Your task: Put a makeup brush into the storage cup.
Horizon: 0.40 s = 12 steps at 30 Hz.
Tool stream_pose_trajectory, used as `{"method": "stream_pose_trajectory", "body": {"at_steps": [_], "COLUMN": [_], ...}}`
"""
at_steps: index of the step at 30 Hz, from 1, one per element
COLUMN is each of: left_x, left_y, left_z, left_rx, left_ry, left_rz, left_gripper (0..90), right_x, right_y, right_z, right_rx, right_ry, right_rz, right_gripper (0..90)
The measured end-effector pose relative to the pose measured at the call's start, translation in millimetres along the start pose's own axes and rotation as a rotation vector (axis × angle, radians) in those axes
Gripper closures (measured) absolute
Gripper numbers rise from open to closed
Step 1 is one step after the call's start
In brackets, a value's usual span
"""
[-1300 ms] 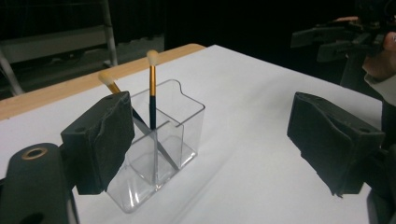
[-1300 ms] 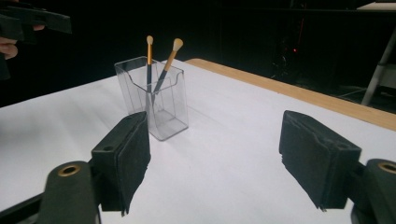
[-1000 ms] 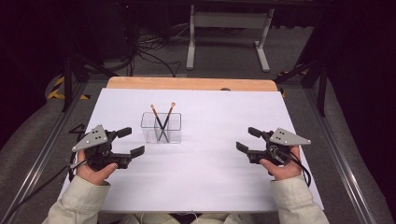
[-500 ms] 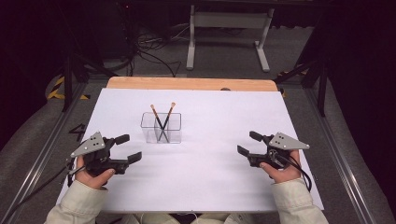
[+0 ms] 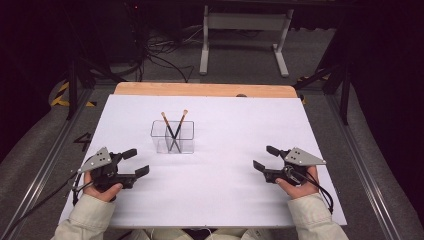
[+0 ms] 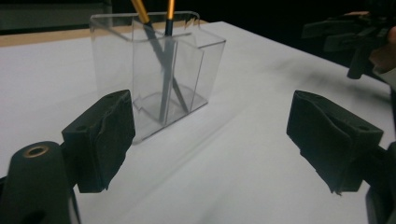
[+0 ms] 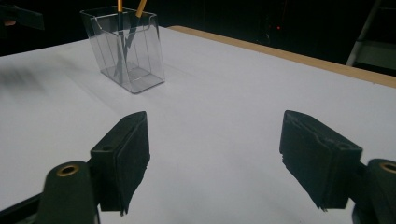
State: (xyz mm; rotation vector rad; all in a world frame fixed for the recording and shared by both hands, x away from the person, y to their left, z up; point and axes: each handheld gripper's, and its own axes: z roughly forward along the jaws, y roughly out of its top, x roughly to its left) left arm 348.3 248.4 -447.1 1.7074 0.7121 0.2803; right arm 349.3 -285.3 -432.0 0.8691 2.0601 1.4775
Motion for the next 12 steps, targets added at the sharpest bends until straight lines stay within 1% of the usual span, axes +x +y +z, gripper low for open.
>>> {"method": "stream_pose_trajectory", "body": {"at_steps": [3, 5, 7, 10, 12], "left_x": [1.4, 1.5, 1.8, 1.2, 0.5], "left_y": [-1.8, -2.1, -2.9, -1.7, -1.3], "left_z": [1.6, 2.0, 2.1, 2.0, 2.3], "left_rx": [0.007, 0.010, 0.012, 0.005, 0.002], "left_ry": [0.005, 0.003, -0.001, -0.007, -0.002], "left_rz": [0.003, 0.015, 0.010, 0.017, 0.021], "left_gripper": [15.7, 15.4, 15.1, 14.9, 14.8], "right_x": [0.2, 0.5, -0.3, -0.3, 0.3], "right_y": [-1.5, -2.5, -2.7, -1.7, -1.1], "right_z": [0.9, 1.6, 1.5, 0.8, 0.5], "right_rx": [0.006, 0.012, 0.017, 0.009, 0.003], "right_ry": [0.000, -0.008, -0.020, -0.017, -0.011], "right_rz": [-0.005, -0.005, -0.004, -0.005, -0.005], "right_gripper": [25.2, 25.3, 25.5, 25.5, 25.4]}}
